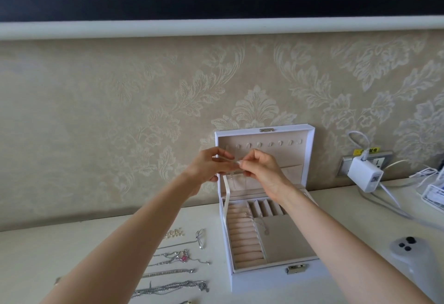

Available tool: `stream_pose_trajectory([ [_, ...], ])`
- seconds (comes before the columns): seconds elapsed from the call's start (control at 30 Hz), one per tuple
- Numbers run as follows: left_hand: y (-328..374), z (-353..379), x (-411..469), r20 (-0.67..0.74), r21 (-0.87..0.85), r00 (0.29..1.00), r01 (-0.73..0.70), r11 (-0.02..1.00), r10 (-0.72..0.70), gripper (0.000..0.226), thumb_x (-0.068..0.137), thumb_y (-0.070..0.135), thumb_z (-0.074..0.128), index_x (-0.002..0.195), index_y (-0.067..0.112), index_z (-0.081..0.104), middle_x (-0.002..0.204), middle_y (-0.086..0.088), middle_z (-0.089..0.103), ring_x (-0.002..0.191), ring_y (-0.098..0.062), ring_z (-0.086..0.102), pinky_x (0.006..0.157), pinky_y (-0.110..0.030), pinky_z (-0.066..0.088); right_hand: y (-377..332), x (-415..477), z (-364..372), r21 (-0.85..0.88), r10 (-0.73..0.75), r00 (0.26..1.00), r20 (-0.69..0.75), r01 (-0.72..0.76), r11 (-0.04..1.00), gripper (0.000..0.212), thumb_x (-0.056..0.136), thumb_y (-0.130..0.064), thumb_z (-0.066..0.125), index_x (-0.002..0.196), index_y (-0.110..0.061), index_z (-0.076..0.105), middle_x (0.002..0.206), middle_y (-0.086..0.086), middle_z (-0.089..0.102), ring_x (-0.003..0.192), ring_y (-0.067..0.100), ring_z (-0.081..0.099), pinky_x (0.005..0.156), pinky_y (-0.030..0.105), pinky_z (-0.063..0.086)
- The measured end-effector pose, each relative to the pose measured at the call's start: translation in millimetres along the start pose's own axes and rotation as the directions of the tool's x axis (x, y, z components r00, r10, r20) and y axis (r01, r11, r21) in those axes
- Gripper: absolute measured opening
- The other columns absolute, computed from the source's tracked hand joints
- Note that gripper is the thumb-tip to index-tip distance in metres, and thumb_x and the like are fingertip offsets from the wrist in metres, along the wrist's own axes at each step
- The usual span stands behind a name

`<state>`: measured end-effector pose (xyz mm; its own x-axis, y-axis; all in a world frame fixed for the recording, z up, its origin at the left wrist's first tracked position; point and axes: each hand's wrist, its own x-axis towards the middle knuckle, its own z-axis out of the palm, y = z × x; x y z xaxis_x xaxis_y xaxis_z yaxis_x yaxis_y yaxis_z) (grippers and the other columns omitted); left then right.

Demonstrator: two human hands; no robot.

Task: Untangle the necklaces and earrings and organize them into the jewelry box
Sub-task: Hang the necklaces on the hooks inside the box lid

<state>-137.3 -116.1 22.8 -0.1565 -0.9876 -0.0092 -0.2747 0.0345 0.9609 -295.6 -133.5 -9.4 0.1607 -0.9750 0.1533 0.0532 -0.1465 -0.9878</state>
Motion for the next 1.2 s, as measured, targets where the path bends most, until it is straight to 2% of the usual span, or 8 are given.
stream_pose_trajectory([
  [0.13,-6.4,-5.2,-2.5,0.046,0.013,0.999,0.014,1.000,-0.014,0.017,0.082,0.011,0.069,0.091,0.020,0.058,0.075,0.009,0.061,0.061,-0.005,0.049,0.055,-0.019,0.034,1.7,-1.9,-3.7,0.032,0.039,0.996,0.082,-0.041,0.999,0.020,0.080,0.003,0.064,0.071,-0.010,0.054,0.069,0.006,0.057,0.066,0.014,0.055,0.064,0.026,0.045],
  [0.37,-9.0,-4.9,-1.7,0.044,-0.310,0.998,0.046,0.950,-0.034,0.016,0.085,0.004,0.061,0.087,0.019,0.060,0.062,0.010,0.058,0.058,-0.006,0.046,0.046,-0.013,0.030,-1.6,-2.6,-1.1,0.248,0.030,0.966,0.257,-0.096,0.964,0.017,0.084,0.004,0.056,0.095,-0.009,0.058,0.089,0.010,0.059,0.077,0.019,0.056,0.070,0.027,0.047],
  [0.6,-8.0,7.7,4.1,-0.333,0.132,0.912,-0.208,0.969,0.241,0.013,0.077,0.014,0.074,0.078,0.016,0.061,0.066,0.002,0.060,0.057,-0.008,0.055,0.054,-0.020,0.045,-0.4,4.7,6.3,0.136,0.092,0.987,0.128,-0.110,0.985,0.016,0.086,0.002,0.058,0.097,-0.006,0.067,0.081,0.009,0.062,0.073,0.016,0.058,0.073,0.026,0.050],
  [0.73,-10.9,13.6,7.7,-0.414,0.435,0.823,-0.196,0.879,0.388,0.010,0.077,0.021,0.073,0.079,0.019,0.064,0.068,0.009,0.061,0.061,-0.008,0.053,0.057,-0.021,0.040,-4.8,7.9,13.6,0.052,0.109,0.993,-0.054,-0.106,0.993,0.012,0.086,0.002,0.060,0.094,0.002,0.068,0.070,0.006,0.060,0.064,0.013,0.054,0.064,0.020,0.049],
  [0.83,-11.8,16.8,7.4,-0.447,0.572,0.778,-0.131,0.810,0.442,0.011,0.081,0.024,0.070,0.085,0.015,0.066,0.072,0.009,0.062,0.066,-0.013,0.054,0.058,-0.025,0.042,-6.1,11.7,17.6,-0.011,0.078,0.991,-0.112,-0.080,0.997,0.013,0.085,0.002,0.061,0.079,-0.006,0.070,0.064,0.004,0.058,0.062,0.013,0.052,0.068,0.027,0.050],
  [0.93,-11.1,20.7,8.9,-0.484,0.607,0.746,-0.090,0.790,0.458,0.014,0.082,0.024,0.068,0.086,0.011,0.067,0.080,-0.001,0.068,0.072,-0.021,0.060,0.058,-0.029,0.042,-7.0,16.6,20.0,-0.081,0.056,0.988,-0.141,-0.068,0.994,0.013,0.086,-0.005,0.062,0.077,-0.011,0.069,0.062,0.001,0.055,0.062,0.012,0.050,0.064,0.025,0.045],
  [1.07,-8.1,25.5,11.2,-0.551,0.426,0.747,-0.131,0.895,0.371,0.007,0.083,0.016,0.067,0.088,0.011,0.068,0.080,-0.002,0.071,0.076,-0.020,0.065,0.064,-0.031,0.049,-6.9,17.2,20.9,-0.089,0.085,0.987,-0.133,-0.098,0.991,0.011,0.086,-0.008,0.058,0.086,-0.004,0.068,0.067,0.003,0.057,0.063,0.011,0.052,0.059,0.020,0.046],
  [1.2,-5.4,22.9,11.0,-0.506,0.415,0.761,-0.198,0.888,0.406,0.002,0.081,0.015,0.068,0.083,0.016,0.068,0.073,0.005,0.068,0.071,-0.016,0.063,0.066,-0.032,0.051,-5.4,14.7,12.9,-0.012,0.057,0.998,-0.017,-0.057,0.998,0.020,0.085,-0.005,0.058,0.102,-0.013,0.065,0.084,0.003,0.066,0.077,0.012,0.060,0.065,0.021,0.047],
])
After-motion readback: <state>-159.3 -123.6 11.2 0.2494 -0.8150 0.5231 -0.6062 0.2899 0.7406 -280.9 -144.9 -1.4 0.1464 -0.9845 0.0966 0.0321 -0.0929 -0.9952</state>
